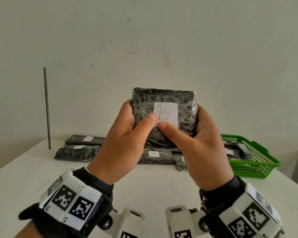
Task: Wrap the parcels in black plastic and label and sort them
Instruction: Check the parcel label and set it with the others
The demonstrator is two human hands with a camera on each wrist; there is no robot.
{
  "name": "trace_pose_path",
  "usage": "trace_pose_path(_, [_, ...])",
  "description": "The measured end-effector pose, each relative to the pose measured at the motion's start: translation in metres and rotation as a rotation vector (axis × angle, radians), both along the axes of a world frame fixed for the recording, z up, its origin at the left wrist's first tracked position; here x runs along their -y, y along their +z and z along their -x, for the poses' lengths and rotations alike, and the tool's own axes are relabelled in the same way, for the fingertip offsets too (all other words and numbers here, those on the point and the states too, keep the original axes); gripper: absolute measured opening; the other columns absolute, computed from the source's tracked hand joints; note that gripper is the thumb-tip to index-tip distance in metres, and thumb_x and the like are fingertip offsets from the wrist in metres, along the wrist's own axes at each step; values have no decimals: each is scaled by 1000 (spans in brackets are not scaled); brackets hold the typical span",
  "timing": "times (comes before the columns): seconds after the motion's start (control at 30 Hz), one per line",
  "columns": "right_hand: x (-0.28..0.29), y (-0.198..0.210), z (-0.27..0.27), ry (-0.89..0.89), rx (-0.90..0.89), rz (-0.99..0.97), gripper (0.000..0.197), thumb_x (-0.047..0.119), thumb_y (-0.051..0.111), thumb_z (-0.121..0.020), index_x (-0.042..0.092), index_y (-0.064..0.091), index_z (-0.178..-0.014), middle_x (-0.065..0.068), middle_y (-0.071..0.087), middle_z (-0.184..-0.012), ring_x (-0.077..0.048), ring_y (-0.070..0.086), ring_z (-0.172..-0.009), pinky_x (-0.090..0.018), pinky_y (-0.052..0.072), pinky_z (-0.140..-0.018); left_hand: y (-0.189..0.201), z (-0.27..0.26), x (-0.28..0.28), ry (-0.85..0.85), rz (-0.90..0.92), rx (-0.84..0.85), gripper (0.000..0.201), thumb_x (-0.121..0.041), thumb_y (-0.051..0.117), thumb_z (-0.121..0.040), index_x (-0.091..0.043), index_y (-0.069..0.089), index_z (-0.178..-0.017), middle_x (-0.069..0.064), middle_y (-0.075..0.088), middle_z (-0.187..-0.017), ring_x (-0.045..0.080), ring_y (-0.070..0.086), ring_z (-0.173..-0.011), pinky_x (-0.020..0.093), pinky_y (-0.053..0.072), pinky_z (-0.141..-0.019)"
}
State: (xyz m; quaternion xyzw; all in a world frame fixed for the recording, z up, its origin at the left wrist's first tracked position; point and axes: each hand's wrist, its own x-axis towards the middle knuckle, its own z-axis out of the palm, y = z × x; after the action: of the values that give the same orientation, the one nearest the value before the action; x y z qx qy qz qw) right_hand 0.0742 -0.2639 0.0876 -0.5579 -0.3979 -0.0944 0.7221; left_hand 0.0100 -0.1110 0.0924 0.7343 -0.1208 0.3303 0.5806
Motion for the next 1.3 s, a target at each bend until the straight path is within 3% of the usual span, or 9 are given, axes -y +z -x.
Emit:
trace_pose_path(0.13, [5,0,-2,77,1,48,51,14,76,-91,6,56,-138,-9,75,-126,-27,72,-119,-51,56,-104,3,-1,-10,-56,23,-62,41,-42,59,-95,-16,58,-127,16,71,-117,40,68,-108,63,54,-96])
trace_pose_path(0.23, [10,2,-5,95,1,97,45,15,70,-96,7,57,-138,-9,74,-129,-27,71,-122,-52,54,-107,4,-3,-17,-126,67,-115,40,-33,54,-94,-20,59,-130,2,75,-122,23,70,-118,55,51,-106])
trace_pose_path(0.4, [13,5,-6,104,-71,76,27,15,47,-111,7,63,-133,-10,76,-125,-26,72,-119,-50,55,-106,0,-3,-21,-173,86,-112,41,-26,51,-97,-21,58,-137,1,72,-131,21,65,-127,48,46,-111])
trace_pose_path(0.53, [16,5,-11,132,-211,30,25,16,56,-107,4,71,-123,-15,78,-119,-34,73,-116,-55,51,-110,-1,0,-18,-184,71,-131,28,-21,54,-106,-23,61,-132,-3,76,-124,14,70,-119,36,53,-103])
trace_pose_path(0.7, [20,2,-16,77,-268,3,28,14,50,-108,7,77,-107,-14,80,-109,-29,77,-102,-46,61,-94,1,0,-21,-191,139,-166,44,-22,61,-86,-19,67,-130,1,78,-117,16,75,-109,24,60,-82])
trace_pose_path(0.8, [13,-2,-16,33,-273,3,32,15,43,-113,10,75,-113,-9,80,-111,-24,76,-106,-44,57,-98,-1,-3,-18,-125,123,-154,46,-17,62,-95,-26,61,-140,-3,79,-116,16,75,-108,27,61,-81])
trace_pose_path(0.9, [9,-4,-13,-31,-198,17,34,11,37,-114,10,71,-119,-7,79,-115,-22,74,-112,-44,57,-103,-6,-5,-16,-49,118,-101,72,-29,64,-92,-34,36,-158,-7,76,-123,14,72,-116,43,55,-101])
trace_pose_path(1.0, [10,-2,-12,-51,-139,26,31,11,40,-113,11,68,-125,-6,78,-118,-21,74,-113,-40,58,-100,-7,-4,-12,-33,70,-69,77,-42,67,-94,-37,28,-161,-11,70,-135,10,68,-121,48,48,-112])
trace_pose_path(1.3, [10,1,-14,49,-101,61,42,12,71,-98,7,56,-137,-8,76,-125,-23,73,-116,-40,59,-101,-3,-1,-4,-20,46,-50,85,-39,69,-93,-37,21,-163,-20,69,-133,7,68,-120,42,52,-107])
